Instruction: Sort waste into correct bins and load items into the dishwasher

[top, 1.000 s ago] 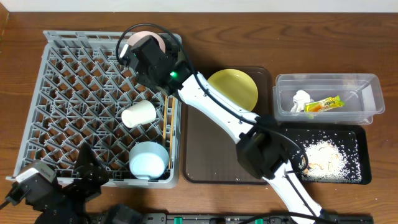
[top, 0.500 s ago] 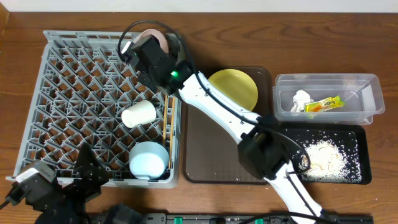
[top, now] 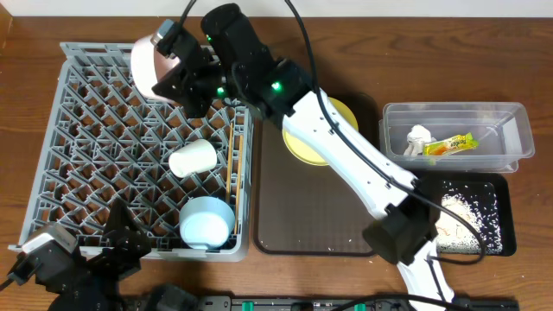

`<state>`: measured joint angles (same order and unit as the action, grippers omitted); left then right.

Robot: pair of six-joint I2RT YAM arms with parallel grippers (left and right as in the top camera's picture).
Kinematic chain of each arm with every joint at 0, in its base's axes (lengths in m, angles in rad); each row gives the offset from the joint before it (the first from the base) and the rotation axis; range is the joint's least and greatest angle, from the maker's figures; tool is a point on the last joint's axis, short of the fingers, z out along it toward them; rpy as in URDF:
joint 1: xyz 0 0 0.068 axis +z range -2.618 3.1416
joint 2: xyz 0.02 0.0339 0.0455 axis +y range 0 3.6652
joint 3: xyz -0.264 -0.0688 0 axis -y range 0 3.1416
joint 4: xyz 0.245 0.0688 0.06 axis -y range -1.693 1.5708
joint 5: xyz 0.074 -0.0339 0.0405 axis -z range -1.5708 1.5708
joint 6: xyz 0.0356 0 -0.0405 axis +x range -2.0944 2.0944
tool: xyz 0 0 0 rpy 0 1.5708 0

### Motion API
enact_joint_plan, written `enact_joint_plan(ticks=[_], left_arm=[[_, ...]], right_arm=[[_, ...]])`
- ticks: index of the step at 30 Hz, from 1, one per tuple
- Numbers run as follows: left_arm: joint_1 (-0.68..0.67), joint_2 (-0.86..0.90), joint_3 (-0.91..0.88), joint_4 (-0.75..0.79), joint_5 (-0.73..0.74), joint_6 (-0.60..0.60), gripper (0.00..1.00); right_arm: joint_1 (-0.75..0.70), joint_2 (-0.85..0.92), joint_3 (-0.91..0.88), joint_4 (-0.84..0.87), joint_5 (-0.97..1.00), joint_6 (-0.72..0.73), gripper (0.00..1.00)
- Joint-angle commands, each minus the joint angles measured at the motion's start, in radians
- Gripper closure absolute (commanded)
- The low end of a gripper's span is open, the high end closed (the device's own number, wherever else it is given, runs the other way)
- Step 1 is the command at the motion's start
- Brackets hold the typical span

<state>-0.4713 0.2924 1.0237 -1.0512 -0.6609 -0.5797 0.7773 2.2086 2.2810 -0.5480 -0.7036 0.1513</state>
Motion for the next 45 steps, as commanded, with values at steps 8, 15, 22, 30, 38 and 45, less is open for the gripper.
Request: enact_joint_plan(ticks=[8,15,22,30,38,45], left_arm=[[0.005,-0.001,0.009,-0.003,-0.013,-0.001,0.03],[0.005,-0.001,0.009,-0.003,-0.013,-0.001,0.04],[0.005,-0.001,0.009,-0.003,-0.013,-0.002,0.04],[0.005,-0.001,0.009,-0.003,-0.013,-0.002,0.04],[0.005,-0.001,0.009,-0.003,-0.013,-0.002,0.04],[0.005,-0.001,0.009,-0.003,-0.013,-0.002,0.04]], right_arm=[[-0.125,0.295,-0.006,0.197,-0.498,0.288,0.99],[-0.221,0.343,-0.006,0.089,-0.596,0.284,0.99],[-0.297,0.34,-0.006,-0.105,-0.596,0.239,0.82],[-0.354,0.327,-0.006,-0.362,-0.559,0.076,0.51],[-0.394,0.164,-0.006,-0.61,0.002,0.017,0.48],[-0.393,0.017,-0.006,-0.866,0.859,0.17,0.32]])
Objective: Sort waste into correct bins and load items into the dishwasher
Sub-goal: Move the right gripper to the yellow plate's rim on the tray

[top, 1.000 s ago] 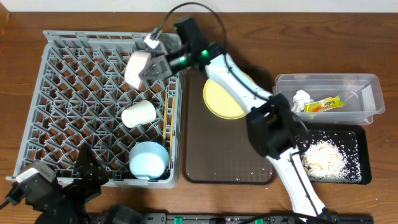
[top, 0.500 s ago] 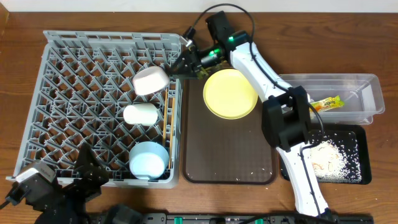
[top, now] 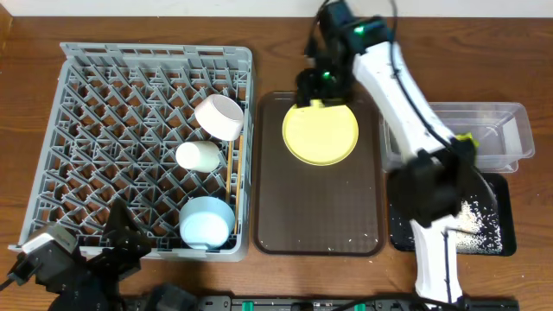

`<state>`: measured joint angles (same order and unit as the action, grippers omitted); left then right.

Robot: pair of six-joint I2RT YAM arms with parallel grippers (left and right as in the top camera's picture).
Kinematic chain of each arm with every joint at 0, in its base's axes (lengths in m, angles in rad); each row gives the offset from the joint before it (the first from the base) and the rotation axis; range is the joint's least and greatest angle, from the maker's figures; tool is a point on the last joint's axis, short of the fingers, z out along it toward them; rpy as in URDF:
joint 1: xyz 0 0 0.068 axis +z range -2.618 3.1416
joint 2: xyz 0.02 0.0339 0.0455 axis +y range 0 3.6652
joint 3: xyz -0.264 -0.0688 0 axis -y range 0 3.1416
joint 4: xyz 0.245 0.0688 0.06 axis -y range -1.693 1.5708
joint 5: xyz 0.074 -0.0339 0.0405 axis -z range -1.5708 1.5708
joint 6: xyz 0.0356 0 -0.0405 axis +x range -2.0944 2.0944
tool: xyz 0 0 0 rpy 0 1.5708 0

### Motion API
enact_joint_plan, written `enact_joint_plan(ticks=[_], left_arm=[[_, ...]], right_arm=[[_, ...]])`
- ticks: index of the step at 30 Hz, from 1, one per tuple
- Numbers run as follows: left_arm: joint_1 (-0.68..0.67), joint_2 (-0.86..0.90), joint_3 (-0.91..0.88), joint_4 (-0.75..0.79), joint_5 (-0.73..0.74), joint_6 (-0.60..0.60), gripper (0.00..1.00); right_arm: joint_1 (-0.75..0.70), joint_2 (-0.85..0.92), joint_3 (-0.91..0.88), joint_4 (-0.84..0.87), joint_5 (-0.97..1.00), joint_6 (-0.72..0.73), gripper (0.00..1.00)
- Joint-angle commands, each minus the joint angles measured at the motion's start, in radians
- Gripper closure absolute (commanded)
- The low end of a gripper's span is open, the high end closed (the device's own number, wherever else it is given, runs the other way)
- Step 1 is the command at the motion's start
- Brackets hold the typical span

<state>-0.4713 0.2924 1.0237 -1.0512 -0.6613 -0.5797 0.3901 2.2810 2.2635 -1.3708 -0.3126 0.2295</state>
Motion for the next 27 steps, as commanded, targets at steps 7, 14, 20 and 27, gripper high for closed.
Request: enact_joint_plan(ticks=[7,14,20,27], left_arm=[[0.005,-0.001,0.009,-0.003,-0.013,-0.002,0.04],[0.005,-0.001,0.009,-0.003,-0.013,-0.001,0.04],[0.005,-0.001,0.009,-0.003,-0.013,-0.002,0.04],[0.005,-0.001,0.009,-0.003,-0.013,-0.001,0.04]], right_arm=[[-0.006,-0.023,-0.064,-0.034,0.497,0.099,0.29],[-0.012,0.002,-0.231,0.066,0.539,0.138,0.29],[-0.039,0.002,-0.377,0.168,0.547,0.14,0.23],[-0.043,0.002,-0.566,0.343,0.441,0.121,0.49]])
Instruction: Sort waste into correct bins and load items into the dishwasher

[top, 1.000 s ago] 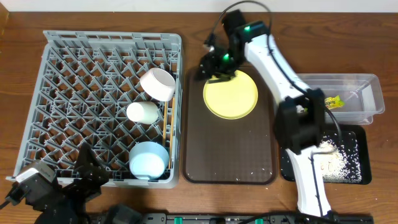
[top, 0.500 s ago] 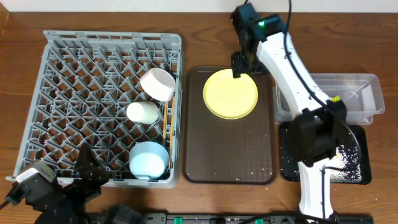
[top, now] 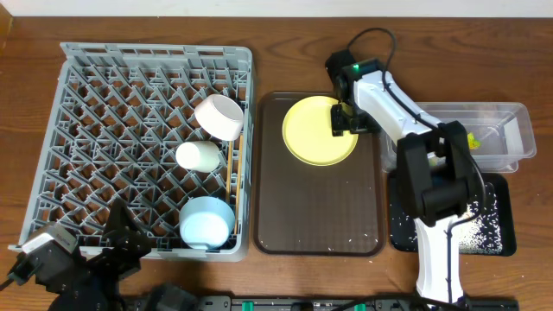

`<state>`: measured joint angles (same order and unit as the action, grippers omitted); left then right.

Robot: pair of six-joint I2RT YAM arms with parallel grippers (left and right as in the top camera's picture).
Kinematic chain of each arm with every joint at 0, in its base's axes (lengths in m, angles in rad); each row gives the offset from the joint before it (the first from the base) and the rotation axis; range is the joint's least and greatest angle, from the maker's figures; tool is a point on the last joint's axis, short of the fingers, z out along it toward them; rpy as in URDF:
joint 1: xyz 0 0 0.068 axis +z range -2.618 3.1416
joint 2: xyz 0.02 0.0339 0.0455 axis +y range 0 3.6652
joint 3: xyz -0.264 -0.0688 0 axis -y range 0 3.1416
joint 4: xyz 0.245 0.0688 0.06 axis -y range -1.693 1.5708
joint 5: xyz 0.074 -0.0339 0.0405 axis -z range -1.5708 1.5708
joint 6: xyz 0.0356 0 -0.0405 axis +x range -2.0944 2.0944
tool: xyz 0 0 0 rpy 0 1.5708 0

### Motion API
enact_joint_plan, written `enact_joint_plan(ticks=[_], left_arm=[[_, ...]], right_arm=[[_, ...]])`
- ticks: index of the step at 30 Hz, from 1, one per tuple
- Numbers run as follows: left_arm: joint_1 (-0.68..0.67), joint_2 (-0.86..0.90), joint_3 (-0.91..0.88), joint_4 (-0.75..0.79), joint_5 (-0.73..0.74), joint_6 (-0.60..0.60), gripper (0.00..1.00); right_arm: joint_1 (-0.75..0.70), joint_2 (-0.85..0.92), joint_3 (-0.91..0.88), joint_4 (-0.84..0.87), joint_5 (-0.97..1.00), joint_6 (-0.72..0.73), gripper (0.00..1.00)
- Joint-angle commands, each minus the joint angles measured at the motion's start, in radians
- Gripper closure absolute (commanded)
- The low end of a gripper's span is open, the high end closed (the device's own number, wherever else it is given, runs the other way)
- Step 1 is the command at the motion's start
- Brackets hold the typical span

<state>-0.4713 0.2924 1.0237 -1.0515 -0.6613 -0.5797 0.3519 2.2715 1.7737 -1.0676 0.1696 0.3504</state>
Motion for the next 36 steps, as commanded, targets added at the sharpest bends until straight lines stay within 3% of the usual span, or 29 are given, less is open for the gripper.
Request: enact_joint_plan(ticks=[1,2,3,11,17,20,26,31,36], left_arm=[[0.005,-0.001,0.009,-0.003,-0.013,-0.002,0.04],[0.005,-0.001,0.009,-0.003,-0.013,-0.002,0.04],[0.005,-0.001,0.009,-0.003,-0.013,-0.001,0.04],[0.005,-0.001,0.009,-0.003,-0.013,-0.002,0.04],[0.005,-0.001,0.009,-0.003,-0.013,-0.002,0.04],[0.005,-0.001,0.009,-0.003,-0.013,-0.002,0.04],[0.005,-0.001,0.009,-0.003,-0.013,-0.001,0.03],[0.005,-0.001,0.009,-0.003,-0.013,-0.001,0.04],[0.005,-0.001,0.009,-0.003,-0.013,-0.001,0.03]], right_arm=[[-0.004,0.011,-0.099,0.06,-0.058,0.0,0.59],[-0.003,0.011,-0.126,0.082,-0.079,0.0,0.83],[-0.002,0.011,-0.136,0.09,-0.092,0.0,0.99],[0.0,-0.037,-0.044,0.031,-0.16,-0.031,0.99],[0.02,-0.196,0.111,-0.015,-0.148,-0.101,0.99],[0.053,-0.285,0.174,-0.046,-0.038,-0.066,0.99],[0.186,-0.443,0.206,-0.082,0.362,0.116,0.99],[0.373,-0.439,0.205,-0.065,0.69,0.214,0.99],[0.49,-0.385,0.205,-0.027,0.871,0.21,0.99]])
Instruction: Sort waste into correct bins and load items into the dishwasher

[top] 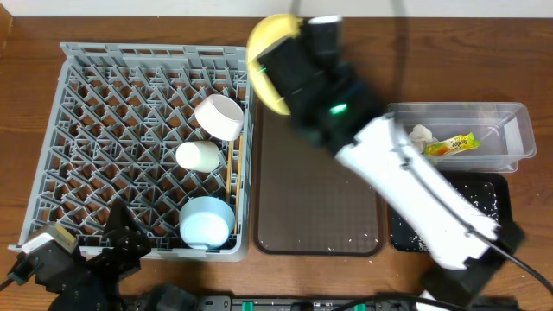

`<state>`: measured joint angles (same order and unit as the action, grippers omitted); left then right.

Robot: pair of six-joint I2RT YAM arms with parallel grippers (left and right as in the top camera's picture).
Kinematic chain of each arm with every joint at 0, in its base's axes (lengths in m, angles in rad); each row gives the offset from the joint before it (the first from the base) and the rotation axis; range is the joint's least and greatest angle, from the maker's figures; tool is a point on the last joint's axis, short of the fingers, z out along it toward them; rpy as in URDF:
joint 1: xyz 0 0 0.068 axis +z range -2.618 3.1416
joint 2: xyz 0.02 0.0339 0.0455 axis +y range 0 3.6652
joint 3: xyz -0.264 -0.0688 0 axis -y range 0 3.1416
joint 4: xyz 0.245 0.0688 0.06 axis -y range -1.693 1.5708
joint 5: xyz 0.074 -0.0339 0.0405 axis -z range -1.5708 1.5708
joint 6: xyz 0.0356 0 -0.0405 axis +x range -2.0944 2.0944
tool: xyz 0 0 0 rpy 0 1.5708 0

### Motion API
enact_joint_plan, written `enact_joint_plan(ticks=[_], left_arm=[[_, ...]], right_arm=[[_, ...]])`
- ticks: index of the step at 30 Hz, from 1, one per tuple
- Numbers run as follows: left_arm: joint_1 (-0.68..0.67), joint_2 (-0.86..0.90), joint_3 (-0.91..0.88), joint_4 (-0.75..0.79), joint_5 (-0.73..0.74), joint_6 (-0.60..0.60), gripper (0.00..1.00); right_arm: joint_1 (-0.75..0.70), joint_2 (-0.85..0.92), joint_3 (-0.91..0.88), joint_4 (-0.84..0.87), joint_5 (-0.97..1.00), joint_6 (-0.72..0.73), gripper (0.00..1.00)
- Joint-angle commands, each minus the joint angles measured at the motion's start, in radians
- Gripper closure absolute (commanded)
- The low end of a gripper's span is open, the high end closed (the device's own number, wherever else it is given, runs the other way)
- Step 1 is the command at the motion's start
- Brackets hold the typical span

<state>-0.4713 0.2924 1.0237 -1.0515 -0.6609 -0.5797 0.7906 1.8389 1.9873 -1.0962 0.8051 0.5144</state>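
A yellow plate (262,47) hangs in the air over the far corner between the grey dish rack (95,104) and the brown tray (315,199). My right gripper (278,71) is shut on it, and the arm's dark body hides the fingers. In the rack lie a white cup (218,117), a smaller white cup (196,155) and a light blue bowl (207,221). My left gripper (125,235) rests low at the rack's near left corner, open and holding nothing.
A clear bin (497,121) at the right holds a yellow wrapper (451,145) and white scraps. Below it, a black bin (488,203) holds white crumbs. A wooden stick (231,177) lies along the rack's right side. The right arm crosses the tray diagonally.
The yellow plate lay on the tray with my right gripper at its right rim. Now it is held up off the tray, further left, near the rack's far right corner.
My right gripper first held a white cup over the far part of the rack. Then the cup lay in the rack and the gripper was at the plate's far edge. Later it sat at the plate's right rim, and now it holds the plate aloft.
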Motion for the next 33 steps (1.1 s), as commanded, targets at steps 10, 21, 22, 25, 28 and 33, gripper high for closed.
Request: enact_joint_plan(ticks=[10,21,22,25,28,33], left_arm=[[0.005,-0.001,0.009,-0.003,-0.013,-0.002,0.04],[0.005,-0.001,0.009,-0.003,-0.013,-0.002,0.04],[0.005,-0.001,0.009,-0.003,-0.013,-0.001,0.03],[0.005,-0.001,0.009,-0.003,-0.013,-0.002,0.03],[0.005,-0.001,0.009,-0.003,-0.013,-0.001,0.04],[0.005,-0.001,0.009,-0.003,-0.013,-0.002,0.04]], right_arm=[[0.063,0.075,-0.009,0.006,0.185,0.143,0.99],[-0.09,0.077,-0.158,-0.117,-0.12,0.267,0.99],[-0.109,0.077,-0.192,-0.098,-0.187,0.251,0.99],[-0.147,0.077,-0.292,0.006,-0.381,0.116,0.99],[-0.171,0.076,-0.38,0.064,-0.487,0.06,0.99],[-0.21,0.076,-0.472,0.068,-0.52,0.026,0.99]])
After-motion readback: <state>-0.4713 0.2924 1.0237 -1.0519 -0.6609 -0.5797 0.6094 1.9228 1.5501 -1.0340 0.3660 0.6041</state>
